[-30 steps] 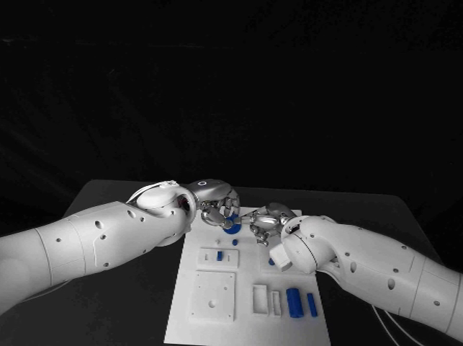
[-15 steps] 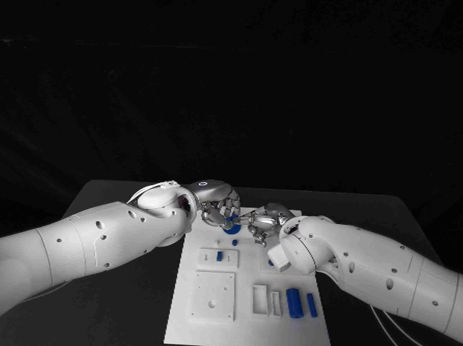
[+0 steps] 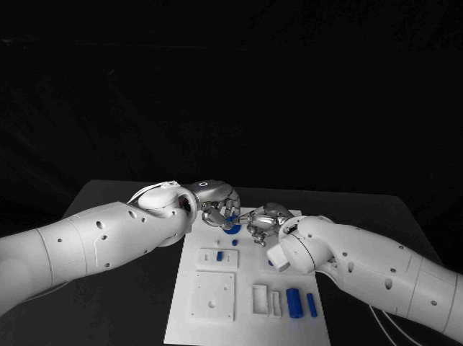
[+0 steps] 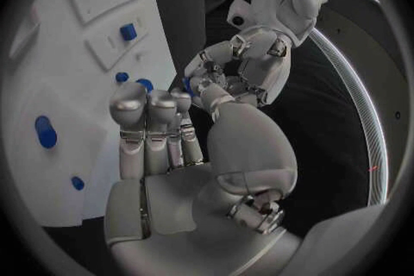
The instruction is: Assemble the parts on the task board
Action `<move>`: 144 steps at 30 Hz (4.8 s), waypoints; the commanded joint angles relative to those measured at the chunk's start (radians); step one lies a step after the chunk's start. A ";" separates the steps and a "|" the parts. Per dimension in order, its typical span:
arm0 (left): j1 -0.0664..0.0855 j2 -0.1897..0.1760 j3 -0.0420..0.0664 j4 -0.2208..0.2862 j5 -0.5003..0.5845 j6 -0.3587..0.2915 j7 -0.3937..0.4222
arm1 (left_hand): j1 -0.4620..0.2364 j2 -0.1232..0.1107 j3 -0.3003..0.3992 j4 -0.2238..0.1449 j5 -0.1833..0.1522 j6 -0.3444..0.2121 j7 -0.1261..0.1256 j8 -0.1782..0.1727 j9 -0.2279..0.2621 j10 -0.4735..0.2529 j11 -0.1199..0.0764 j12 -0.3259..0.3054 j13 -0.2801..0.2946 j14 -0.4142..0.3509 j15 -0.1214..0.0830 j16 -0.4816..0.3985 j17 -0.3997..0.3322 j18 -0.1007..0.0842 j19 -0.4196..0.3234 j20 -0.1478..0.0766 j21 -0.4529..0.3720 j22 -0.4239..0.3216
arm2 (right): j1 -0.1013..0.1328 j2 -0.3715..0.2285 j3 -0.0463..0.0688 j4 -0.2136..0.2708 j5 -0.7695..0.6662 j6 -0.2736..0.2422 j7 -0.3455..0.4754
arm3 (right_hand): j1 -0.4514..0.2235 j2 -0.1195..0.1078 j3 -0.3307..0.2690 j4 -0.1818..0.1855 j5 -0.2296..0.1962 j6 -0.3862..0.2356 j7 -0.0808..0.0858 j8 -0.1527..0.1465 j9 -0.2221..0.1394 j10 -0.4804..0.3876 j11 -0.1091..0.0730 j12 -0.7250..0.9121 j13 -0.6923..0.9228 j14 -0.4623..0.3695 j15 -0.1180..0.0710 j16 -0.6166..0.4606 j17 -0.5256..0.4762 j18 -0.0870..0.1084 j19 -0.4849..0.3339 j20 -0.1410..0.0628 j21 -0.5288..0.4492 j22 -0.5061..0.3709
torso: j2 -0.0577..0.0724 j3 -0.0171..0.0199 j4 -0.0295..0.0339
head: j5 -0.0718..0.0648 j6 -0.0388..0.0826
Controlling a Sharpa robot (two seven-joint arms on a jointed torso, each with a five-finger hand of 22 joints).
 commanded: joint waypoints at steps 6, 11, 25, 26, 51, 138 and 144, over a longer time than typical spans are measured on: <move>0.002 0.005 0.002 0.005 0.008 0.009 0.008 | 0.000 0.009 0.008 -0.001 0.003 0.006 0.001 0.002 0.003 0.006 0.003 -0.006 0.000 0.007 0.001 -0.007 0.002 0.000 0.002 0.001 0.003 0.020 | -0.001 0.002 0.000 -0.001 0.001 0.021 0.009 | -0.014 -0.003 0.008 -0.001 -0.003 0.006 0.000 0.000 0.001 -0.004 -0.003 0.004 0.001 -0.003 -0.006 0.001 0.001 0.000 0.030 -0.003 -0.004 0.105 | 0.001 0.0002 0.0012 | 0.001 -0.001; 0.002 0.005 0.002 0.005 0.008 0.010 0.008 | 0.000 0.009 0.008 -0.001 0.003 0.006 0.001 0.002 0.003 0.006 0.003 -0.006 0.000 0.007 0.001 -0.007 0.002 0.000 0.002 0.001 0.003 0.020 | -0.001 0.002 0.000 -0.002 0.001 0.020 0.009 | -0.014 -0.003 0.008 -0.001 -0.003 0.006 0.000 0.000 0.001 -0.004 -0.003 0.004 0.001 -0.003 -0.006 0.001 0.001 0.000 0.030 -0.003 -0.004 0.105 | 0.000 0.0004 -0.0002 | 0.001 -0.001; 0.002 0.007 0.002 0.001 0.010 0.016 0.008 | 0.001 0.008 0.009 -0.003 0.001 0.006 0.001 0.002 0.004 0.007 0.003 -0.007 0.000 0.008 0.000 -0.009 0.002 0.000 0.001 0.001 0.005 0.021 | -0.001 0.001 0.000 -0.005 0.000 0.023 0.007 | -0.023 -0.012 -0.012 0.003 0.009 0.001 0.001 0.000 0.001 -0.005 -0.002 0.001 -0.001 -0.003 -0.006 0.000 0.001 0.001 0.030 -0.003 -0.007 0.105 | 0.000 -0.0002 0.0006 | -0.001 0.000; 0.002 0.007 0.002 0.000 0.010 0.017 0.008 | 0.001 0.008 0.009 -0.003 0.001 0.006 0.001 0.002 0.004 0.007 0.003 -0.007 0.000 0.008 0.000 -0.009 0.002 0.000 0.001 0.001 0.005 0.021 | -0.001 0.001 0.000 -0.005 0.000 0.025 0.006 | -0.024 -0.012 -0.014 0.004 0.011 0.001 0.001 0.000 0.001 -0.006 -0.001 0.000 -0.001 -0.004 -0.006 -0.001 0.000 0.001 0.030 -0.003 -0.008 0.104 | 0.000 -0.0002 0.0007 | -0.001 0.001; 0.002 0.016 0.002 -0.019 0.015 0.022 0.009 | 0.004 0.010 0.013 -0.007 0.000 0.008 0.002 -0.001 0.005 0.008 0.003 -0.010 -0.001 0.008 0.001 -0.011 0.004 0.002 -0.001 0.001 0.010 0.021 | -0.001 0.002 0.000 -0.007 -0.001 0.017 0.002 | -0.031 -0.007 -0.073 0.044 0.007 -0.007 0.001 0.000 0.001 -0.007 0.000 -0.002 -0.005 -0.005 -0.005 -0.001 -0.001 0.002 0.031 -0.002 -0.015 0.103 | 0.000 -0.0002 0.0008 | 0.000 0.001; 0.002 -0.063 0.001 0.039 0.118 -0.083 0.150 | 0.168 -0.025 0.030 -0.016 -0.276 -0.093 0.050 -0.006 -0.328 -0.004 0.072 -0.230 -0.152 -0.171 0.061 -0.233 -0.146 0.000 -0.141 0.056 -0.123 0.027 | -0.014 -0.037 0.002 -0.039 0.034 0.186 0.049 | 0.015 0.055 0.193 -0.133 -0.224 0.129 -0.023 0.003 0.012 -0.003 -0.017 -0.007 0.011 -0.009 -0.016 0.001 0.011 -0.006 0.012 -0.013 0.007 0.104 | 0.001 0.0006 0.0008 | -0.006 -0.007; 0.001 -0.112 0.000 0.091 0.189 -0.125 0.232 | 0.173 0.013 0.023 -0.067 -0.490 0.163 0.029 -0.350 -0.328 0.201 0.073 -0.652 -0.153 -0.112 0.059 -0.363 -0.240 -0.002 -0.164 0.059 -0.126 0.018 | -0.015 -0.075 0.011 -0.025 0.056 0.271 0.060 | 0.016 0.058 0.190 -0.135 -0.234 0.130 -0.024 0.003 0.012 -0.004 -0.017 -0.007 0.012 -0.010 -0.015 -0.001 0.010 -0.006 0.011 -0.012 0.007 0.104 | 0.000 -0.0006 0.0001 | -0.015 -0.005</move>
